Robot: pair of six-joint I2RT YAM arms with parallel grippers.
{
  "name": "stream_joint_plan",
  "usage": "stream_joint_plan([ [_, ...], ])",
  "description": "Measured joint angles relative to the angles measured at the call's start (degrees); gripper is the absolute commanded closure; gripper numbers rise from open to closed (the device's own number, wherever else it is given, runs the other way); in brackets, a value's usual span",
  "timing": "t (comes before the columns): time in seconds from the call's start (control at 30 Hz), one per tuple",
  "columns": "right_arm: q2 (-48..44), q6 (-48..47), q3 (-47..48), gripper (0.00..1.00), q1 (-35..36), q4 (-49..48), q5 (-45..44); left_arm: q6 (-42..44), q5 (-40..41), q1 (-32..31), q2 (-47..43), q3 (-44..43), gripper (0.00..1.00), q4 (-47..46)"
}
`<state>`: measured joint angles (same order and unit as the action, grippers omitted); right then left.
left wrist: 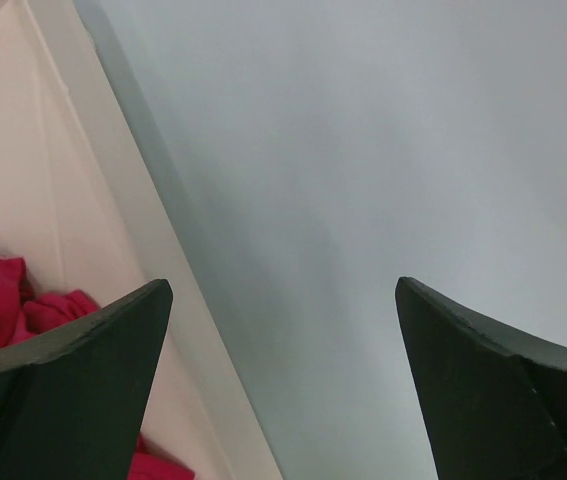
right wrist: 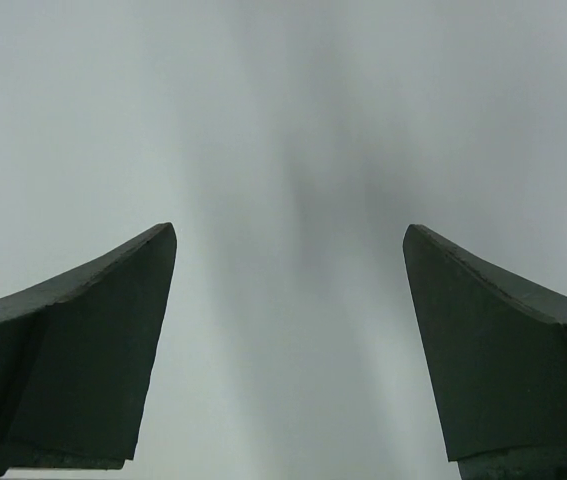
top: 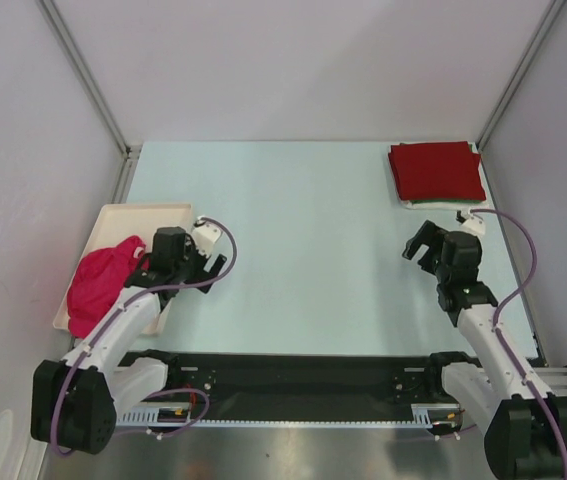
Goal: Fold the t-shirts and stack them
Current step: Neatly place the folded tshirt to the corner
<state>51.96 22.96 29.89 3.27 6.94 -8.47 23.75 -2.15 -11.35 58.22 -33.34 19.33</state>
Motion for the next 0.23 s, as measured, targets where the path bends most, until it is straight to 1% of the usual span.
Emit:
stream_joint_plan([
  [0.23,-6.32,0.81,-5.31,0.0,0.0,-2.03,0.46,-1.33,0.0,0.04,-0.61,0.57,0.0,-3.58],
])
